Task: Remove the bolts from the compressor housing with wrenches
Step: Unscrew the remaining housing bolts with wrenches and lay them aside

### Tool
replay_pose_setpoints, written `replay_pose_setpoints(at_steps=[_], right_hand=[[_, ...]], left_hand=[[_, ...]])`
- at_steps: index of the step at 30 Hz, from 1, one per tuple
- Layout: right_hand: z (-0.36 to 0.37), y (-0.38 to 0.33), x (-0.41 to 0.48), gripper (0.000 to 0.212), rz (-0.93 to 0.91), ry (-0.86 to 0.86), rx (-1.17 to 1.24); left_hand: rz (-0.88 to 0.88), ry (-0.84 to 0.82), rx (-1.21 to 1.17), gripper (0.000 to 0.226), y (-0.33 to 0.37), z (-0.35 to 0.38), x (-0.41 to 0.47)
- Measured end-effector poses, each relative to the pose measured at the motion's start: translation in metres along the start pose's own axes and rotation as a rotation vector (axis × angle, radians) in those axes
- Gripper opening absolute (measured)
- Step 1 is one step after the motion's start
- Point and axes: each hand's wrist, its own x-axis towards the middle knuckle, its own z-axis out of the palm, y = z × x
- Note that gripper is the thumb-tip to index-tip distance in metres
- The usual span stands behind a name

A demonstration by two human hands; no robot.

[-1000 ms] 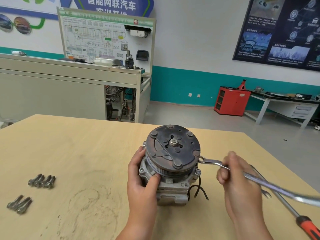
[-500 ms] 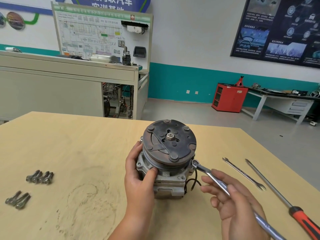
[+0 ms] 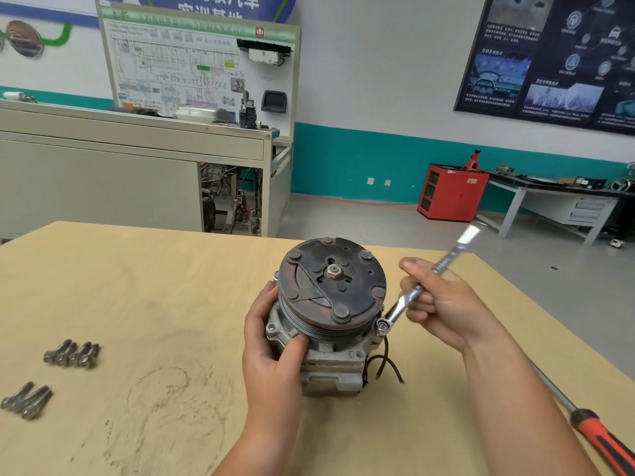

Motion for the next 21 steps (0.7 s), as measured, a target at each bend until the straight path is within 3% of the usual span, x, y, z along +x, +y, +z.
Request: replay_pose_setpoints(at_steps=[2,7,11,13,21], right_hand=[[0.015,0.009,0.008,0.025,-0.076,0.074,-0.063],[0.032,0.017,0.009,0.025,-0.266,0.187,-0.062],[0.013,0.015,-0.003,0.024,-0.320,0.104,0.530],[0.002,0.019,-0.009,0.026,-0.326,0.096,0.642],[-0.010,0.029,-0.017,0.028,-0.429,0.158,0.524]], left_hand=[[-0.005,0.002,-0.008,0.056,-0.001,0.000,0.001],[-0.013,0.005,-0.023,0.056,-0.003,0.000,0.002],[-0.027,-0.010,-0.022,0.055,-0.005,-0.002,0.002],[-0.026,-0.013,-0.024,0.054,-0.006,-0.003,0.002],[-0.028,-0.008,-0.027,0.056,-0.008,-0.003,0.001]])
